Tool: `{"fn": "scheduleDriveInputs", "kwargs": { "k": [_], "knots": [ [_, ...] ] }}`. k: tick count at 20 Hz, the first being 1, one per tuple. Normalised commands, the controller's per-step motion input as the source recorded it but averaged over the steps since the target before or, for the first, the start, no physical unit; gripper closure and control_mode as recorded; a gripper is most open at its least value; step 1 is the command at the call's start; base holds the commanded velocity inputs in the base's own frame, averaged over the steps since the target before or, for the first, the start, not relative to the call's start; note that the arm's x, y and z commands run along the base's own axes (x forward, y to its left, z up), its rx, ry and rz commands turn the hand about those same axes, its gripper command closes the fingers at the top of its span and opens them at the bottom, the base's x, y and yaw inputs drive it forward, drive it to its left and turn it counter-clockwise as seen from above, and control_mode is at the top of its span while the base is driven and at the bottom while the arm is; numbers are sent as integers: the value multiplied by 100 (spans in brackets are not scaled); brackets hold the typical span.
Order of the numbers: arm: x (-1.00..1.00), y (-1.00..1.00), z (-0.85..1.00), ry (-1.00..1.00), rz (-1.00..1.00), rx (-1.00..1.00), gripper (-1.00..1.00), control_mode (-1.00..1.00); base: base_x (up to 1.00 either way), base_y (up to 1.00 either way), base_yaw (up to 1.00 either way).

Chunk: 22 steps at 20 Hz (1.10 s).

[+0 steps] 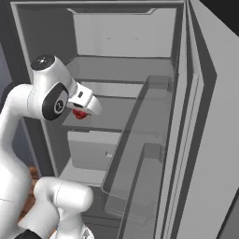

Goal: Place the cold items (bell pepper and corn) from the fridge in one tupperware on the dining counter. Place the warm items (kebab skewer and hot dog) in the stove area in another tupperware.

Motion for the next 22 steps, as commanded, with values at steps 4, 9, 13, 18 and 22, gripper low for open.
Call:
{"fn": "scheduleDriveInputs", "kwargs": {
  "k": [4, 9, 13, 18, 22],
  "knots": [
    [-62, 17, 0, 7, 0, 0, 100, -100, 0, 0, 0],
    [-13, 4, 0, 2, 0, 0, 100, 100, -45, 29, 0],
    [0, 0, 0, 0, 0, 0, 100, 100, -60, 62, 0],
    [0, 0, 0, 0, 0, 0, 100, 100, -78, 69, -28],
    [0, 0, 0, 0, 0, 0, 100, 100, -100, 52, -68]
  ]
}}
